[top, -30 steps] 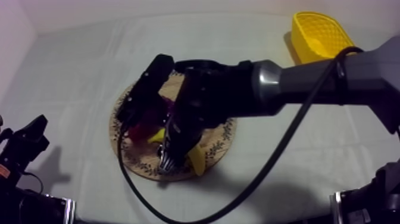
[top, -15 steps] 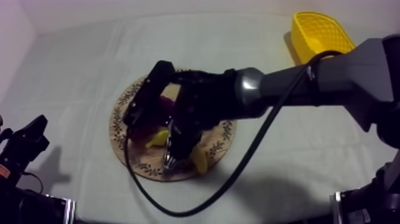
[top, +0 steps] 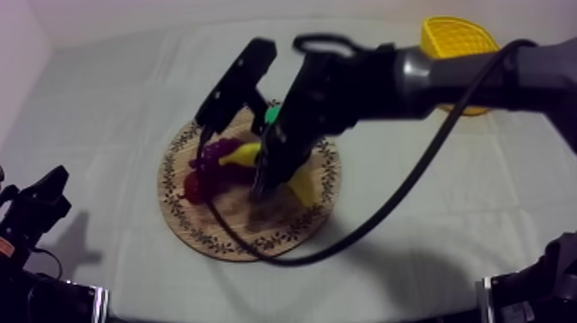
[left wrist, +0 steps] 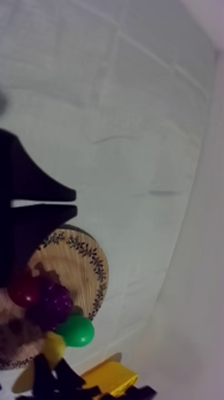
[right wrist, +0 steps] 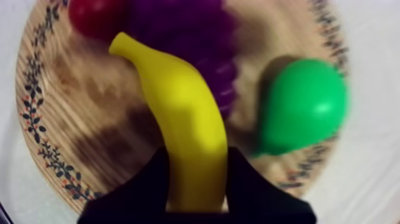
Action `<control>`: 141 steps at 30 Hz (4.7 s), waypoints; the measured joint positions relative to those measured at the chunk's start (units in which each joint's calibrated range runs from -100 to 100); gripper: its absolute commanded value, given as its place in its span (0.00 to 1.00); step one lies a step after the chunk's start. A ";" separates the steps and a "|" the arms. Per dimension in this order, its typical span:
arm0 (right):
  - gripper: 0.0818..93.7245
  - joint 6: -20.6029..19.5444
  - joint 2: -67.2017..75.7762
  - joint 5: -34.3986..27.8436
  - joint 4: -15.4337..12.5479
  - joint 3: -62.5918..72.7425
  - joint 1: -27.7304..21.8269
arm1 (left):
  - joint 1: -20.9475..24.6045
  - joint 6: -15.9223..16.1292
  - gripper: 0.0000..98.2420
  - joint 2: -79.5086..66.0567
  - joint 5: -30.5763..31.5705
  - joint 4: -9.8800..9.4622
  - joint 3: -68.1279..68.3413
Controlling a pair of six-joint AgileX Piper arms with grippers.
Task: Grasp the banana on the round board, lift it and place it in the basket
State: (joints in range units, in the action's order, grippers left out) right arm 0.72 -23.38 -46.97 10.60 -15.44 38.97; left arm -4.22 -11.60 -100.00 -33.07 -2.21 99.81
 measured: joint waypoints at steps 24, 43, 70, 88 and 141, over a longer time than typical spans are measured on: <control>0.26 14.59 0.39 -17.22 -6.91 36.03 -25.80 | 0.00 0.00 0.00 0.00 0.00 0.00 0.00; 0.27 17.34 -6.96 -11.65 -5.63 38.39 -43.13 | 0.00 0.00 0.00 0.00 0.00 0.00 0.00; 0.42 15.05 -8.45 -1.57 -3.12 23.54 -44.31 | 0.00 0.00 0.00 0.00 0.00 0.00 0.00; 0.01 12.27 -0.28 -0.17 -3.76 17.40 -44.90 | 0.04 0.00 0.00 0.00 0.00 0.00 0.00; 0.01 -2.17 114.75 1.43 -7.86 -81.57 -38.83 | 0.04 0.00 0.00 0.00 0.00 0.00 0.00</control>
State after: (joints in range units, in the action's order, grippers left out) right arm -1.46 91.38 -45.54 2.74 -97.00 0.14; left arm -4.19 -11.60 -100.00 -33.07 -2.21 99.81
